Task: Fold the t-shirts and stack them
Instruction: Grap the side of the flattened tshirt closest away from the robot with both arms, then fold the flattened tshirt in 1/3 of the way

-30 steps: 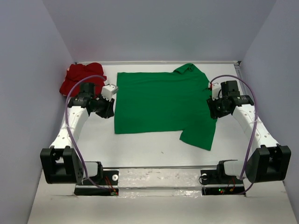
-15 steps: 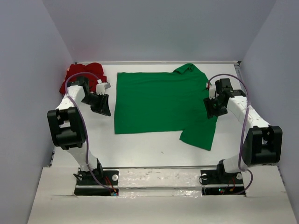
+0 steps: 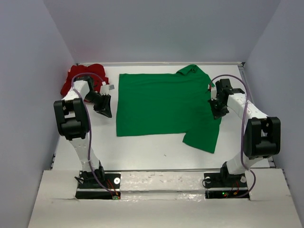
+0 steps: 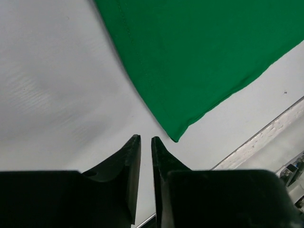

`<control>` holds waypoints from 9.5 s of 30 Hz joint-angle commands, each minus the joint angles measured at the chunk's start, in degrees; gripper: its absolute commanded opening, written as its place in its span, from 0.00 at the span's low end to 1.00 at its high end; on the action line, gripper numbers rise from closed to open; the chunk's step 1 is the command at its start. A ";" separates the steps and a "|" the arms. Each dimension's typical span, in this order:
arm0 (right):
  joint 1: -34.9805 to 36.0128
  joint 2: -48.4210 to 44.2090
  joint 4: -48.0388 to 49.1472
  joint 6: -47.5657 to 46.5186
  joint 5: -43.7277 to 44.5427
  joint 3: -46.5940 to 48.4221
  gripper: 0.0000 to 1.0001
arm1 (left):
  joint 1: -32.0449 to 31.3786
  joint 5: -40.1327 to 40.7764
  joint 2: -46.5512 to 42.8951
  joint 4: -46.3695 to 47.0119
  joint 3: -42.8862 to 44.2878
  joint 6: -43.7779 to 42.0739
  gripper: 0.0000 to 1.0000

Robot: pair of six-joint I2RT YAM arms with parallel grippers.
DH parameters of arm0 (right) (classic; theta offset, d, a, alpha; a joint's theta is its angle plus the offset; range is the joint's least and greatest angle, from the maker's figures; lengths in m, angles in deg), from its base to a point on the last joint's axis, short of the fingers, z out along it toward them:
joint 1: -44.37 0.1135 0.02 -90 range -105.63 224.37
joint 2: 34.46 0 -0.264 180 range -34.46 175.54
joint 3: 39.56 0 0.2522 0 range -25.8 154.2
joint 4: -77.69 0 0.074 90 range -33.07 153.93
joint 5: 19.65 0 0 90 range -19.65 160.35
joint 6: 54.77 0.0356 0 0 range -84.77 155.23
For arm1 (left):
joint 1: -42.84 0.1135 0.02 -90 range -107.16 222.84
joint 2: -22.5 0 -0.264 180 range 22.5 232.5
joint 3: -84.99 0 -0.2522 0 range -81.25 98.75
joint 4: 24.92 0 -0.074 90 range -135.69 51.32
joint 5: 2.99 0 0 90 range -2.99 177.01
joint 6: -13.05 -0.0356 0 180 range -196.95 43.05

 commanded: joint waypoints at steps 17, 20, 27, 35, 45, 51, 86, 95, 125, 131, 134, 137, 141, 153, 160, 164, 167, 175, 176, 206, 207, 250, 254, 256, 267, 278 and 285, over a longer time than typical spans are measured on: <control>-0.87 3.98 -1.66 1.97 8.94 4.36 0.41 | -10.87 8.20 -10.35 2.06 -8.52 -0.21 0.22; -0.87 5.65 -1.75 2.68 10.08 4.10 0.41 | -10.87 8.99 -11.50 1.62 -8.35 -0.29 0.23; -4.29 8.38 -2.36 3.56 9.04 3.31 0.42 | -9.82 10.93 -13.52 2.23 -10.36 -0.91 0.25; -4.83 9.96 -2.10 2.50 2.80 1.20 0.42 | -9.64 10.84 -14.05 3.20 -11.51 -0.47 0.25; -4.83 10.84 -1.76 1.19 -3.89 -1.35 0.40 | -9.64 11.45 -14.23 3.90 -11.07 0.32 0.24; -4.83 12.24 -0.09 0.75 -3.54 -2.32 0.40 | -9.64 12.59 -14.84 4.69 -11.86 0.76 0.24; -4.83 17.43 0.97 1.01 -1.25 1.63 0.00 | -9.55 4.68 -7.47 -7.61 -12.04 -5.31 0.27; -4.83 19.01 1.24 0.92 -1.17 3.30 0.00 | -9.64 8.11 -2.45 -6.91 -12.48 -3.81 0.32; -4.83 18.84 1.32 0.13 -1.25 3.66 0.00 | -14.83 12.15 1.77 -3.57 -13.09 -1.53 0.41; -4.83 19.19 1.41 0.22 -1.25 3.74 0.00 | -16.23 11.54 1.77 -3.30 -12.57 -1.96 0.31; -4.83 19.01 1.32 0.13 -1.25 3.66 0.00 | -17.29 11.36 2.12 -3.22 -12.39 -2.05 0.31; -4.83 18.84 1.32 -0.04 -1.34 3.40 0.00 | -17.99 11.36 2.30 -2.95 -12.30 -1.97 0.32; -4.83 18.84 1.50 -0.22 -1.25 3.22 0.00 | -18.87 11.27 2.38 -2.78 -12.21 -1.97 0.16; -4.83 16.91 0.89 -0.92 -0.46 4.18 0.00 | -19.40 13.64 -1.83 -3.39 -9.93 -2.05 0.00; -4.83 12.08 -1.22 -1.72 -1.34 7.43 0.00 | -19.92 12.60 -6.31 -4.19 -3.87 -3.20 0.00; -4.83 10.84 -2.98 -1.72 -3.89 9.63 0.00 | -20.01 10.40 -7.72 -4.53 -1.41 -3.64 0.00; -4.83 10.75 -3.95 -1.98 -3.72 10.95 0.00 | -20.01 9.78 -8.16 -3.75 -0.88 -3.29 0.00; -4.83 11.72 -5.70 -2.51 -2.84 13.58 0.00 | -20.19 11.53 -8.51 -1.11 -2.11 -2.32 0.00; -4.83 11.89 -5.79 -2.42 -2.84 14.46 0.00 | -20.19 12.06 -8.60 -0.76 -1.93 -2.23 0.00; -4.83 19.19 -9.31 -4.62 -2.05 21.41 0.00 | -20.19 23.40 -10.01 11.55 3.16 3.13 0.00; -4.83 19.01 -9.40 -4.35 -2.13 21.67 0.00 | -20.19 23.58 -10.27 11.81 3.43 3.31 0.00; -4.83 21.73 -12.30 -6.73 -2.05 19.12 0.43 | -20.19 25.25 -12.03 17.35 -1.67 3.92 0.00; -4.83 23.05 -12.38 -6.46 -0.29 20.53 0.20 | -20.19 25.69 -12.38 17.53 -1.76 3.92 0.00; -4.83 22.79 -12.65 -6.20 0.24 20.45 0.00 | -20.19 26.22 -12.47 17.70 -1.67 3.92 0.00; -4.83 13.83 -15.20 -6.64 2.52 17.11 0.00 | -20.19 26.22 -12.03 17.00 0.70 4.10 0.00; -4.83 3.64 -18.27 -7.25 -0.81 16.75 0.00 | -20.19 25.87 -13.87 16.47 1.76 4.19 0.00; -4.83 3.28 -19.86 -7.25 -1.25 16.49 0.00 | -20.19 25.95 -15.28 16.82 1.41 4.10 0.00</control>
